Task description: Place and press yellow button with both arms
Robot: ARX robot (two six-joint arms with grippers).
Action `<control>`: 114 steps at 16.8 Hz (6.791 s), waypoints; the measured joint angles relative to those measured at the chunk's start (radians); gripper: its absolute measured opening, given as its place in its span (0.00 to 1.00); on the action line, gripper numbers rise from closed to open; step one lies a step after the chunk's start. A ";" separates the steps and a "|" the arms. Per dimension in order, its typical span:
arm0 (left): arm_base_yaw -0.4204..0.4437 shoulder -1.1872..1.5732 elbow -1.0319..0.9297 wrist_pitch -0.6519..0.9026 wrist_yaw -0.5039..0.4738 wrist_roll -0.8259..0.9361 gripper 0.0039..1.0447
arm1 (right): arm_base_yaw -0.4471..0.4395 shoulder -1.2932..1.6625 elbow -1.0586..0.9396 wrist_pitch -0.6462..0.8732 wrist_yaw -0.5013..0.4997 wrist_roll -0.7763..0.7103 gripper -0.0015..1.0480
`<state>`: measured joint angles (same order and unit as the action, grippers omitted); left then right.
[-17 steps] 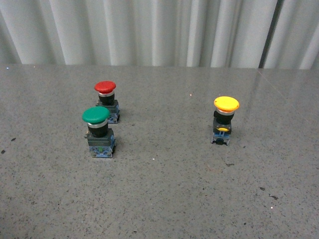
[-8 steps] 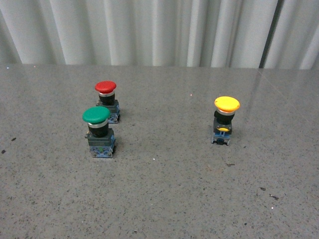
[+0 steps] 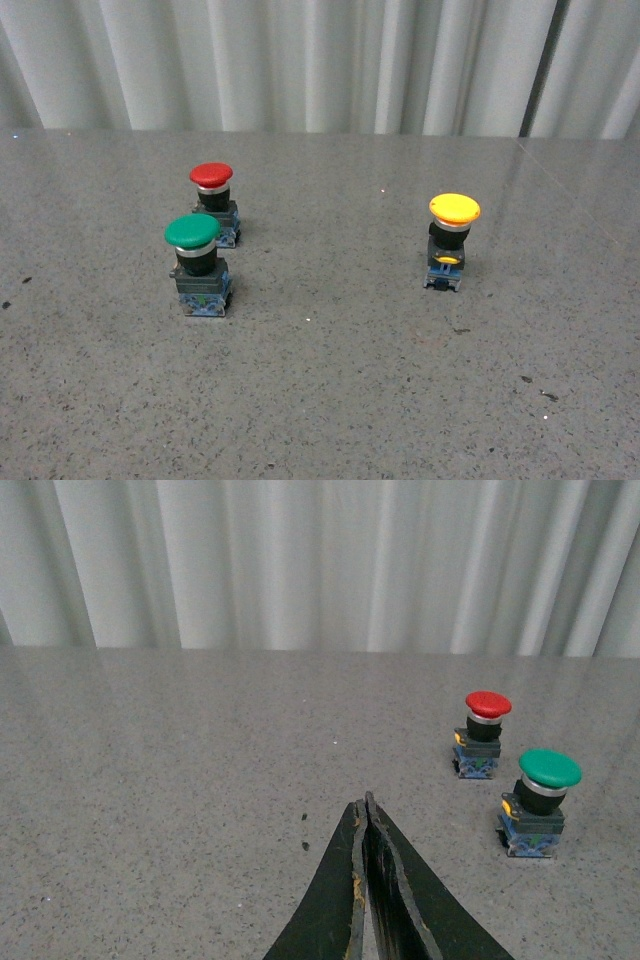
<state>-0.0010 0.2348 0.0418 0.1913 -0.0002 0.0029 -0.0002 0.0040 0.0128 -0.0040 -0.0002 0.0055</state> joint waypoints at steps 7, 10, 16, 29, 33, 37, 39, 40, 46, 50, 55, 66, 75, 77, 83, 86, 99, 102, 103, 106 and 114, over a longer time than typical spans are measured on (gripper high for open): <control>0.000 -0.211 -0.027 -0.207 -0.001 0.000 0.01 | 0.000 0.000 0.000 0.000 0.000 0.000 0.94; 0.001 -0.224 -0.027 -0.200 0.000 0.000 0.01 | 0.000 0.000 0.000 0.000 0.000 0.000 0.94; 0.001 -0.225 -0.027 -0.196 0.000 -0.001 0.32 | 0.000 0.000 0.000 0.000 0.000 0.000 0.94; 0.001 -0.225 -0.027 -0.196 0.000 0.000 0.94 | 0.223 1.297 0.636 0.658 -0.005 -0.093 0.94; 0.001 -0.225 -0.027 -0.196 0.000 -0.001 0.94 | 0.330 1.529 0.786 0.556 0.077 -0.109 0.75; 0.001 -0.225 -0.027 -0.195 0.000 0.000 0.94 | 0.349 1.550 0.790 0.522 0.094 -0.100 0.47; 0.001 -0.225 -0.027 -0.196 0.000 0.000 0.94 | 0.356 1.573 0.790 0.504 0.097 -0.088 0.28; 0.001 -0.225 -0.027 -0.195 0.000 -0.001 0.94 | 0.360 1.588 0.790 0.498 0.096 -0.077 0.17; 0.001 -0.225 -0.027 -0.196 0.000 -0.001 0.94 | 0.388 1.667 0.800 0.483 0.086 -0.055 0.02; 0.001 -0.225 -0.027 -0.196 0.000 -0.001 0.94 | 0.393 1.684 0.802 0.489 0.082 -0.054 0.02; 0.001 -0.225 -0.027 -0.195 0.000 0.000 0.94 | 0.400 1.712 0.802 0.486 0.074 -0.054 0.02; 0.001 -0.225 -0.027 -0.196 0.000 0.000 0.94 | 0.397 1.728 0.803 0.461 0.092 -0.051 0.02; 0.001 -0.225 -0.027 -0.195 0.000 0.000 0.94 | 0.414 1.351 0.723 0.622 0.056 0.108 0.02; 0.001 -0.225 -0.027 -0.196 0.000 0.000 0.94 | 0.418 1.318 0.699 0.613 0.056 0.120 0.02; 0.001 -0.225 -0.027 -0.195 0.000 0.000 0.94 | 0.343 0.784 0.438 0.350 0.184 0.153 0.02; 0.001 -0.225 -0.027 -0.195 0.000 -0.001 0.94 | 0.055 0.424 0.261 0.103 0.064 0.032 0.02; 0.001 -0.225 -0.027 -0.195 0.000 -0.001 0.94 | 0.000 0.112 0.055 0.011 -0.002 0.002 0.02; 0.001 -0.225 -0.027 -0.195 0.000 -0.001 0.94 | 0.000 0.040 0.040 -0.003 0.000 0.001 0.02; 0.001 -0.225 -0.027 -0.195 0.000 -0.001 0.94 | 0.000 0.040 0.035 -0.003 0.000 0.001 0.02; 0.001 -0.225 -0.027 -0.195 -0.002 -0.001 0.94 | 0.000 0.008 0.000 -0.002 0.000 0.001 0.02; 0.001 -0.225 -0.027 -0.195 0.000 0.000 0.94 | 0.000 0.000 0.000 -0.001 0.000 0.000 0.25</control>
<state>-0.0002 0.0101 0.0147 -0.0040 -0.0002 0.0025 -0.0002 0.0044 0.0128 -0.0048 -0.0002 0.0055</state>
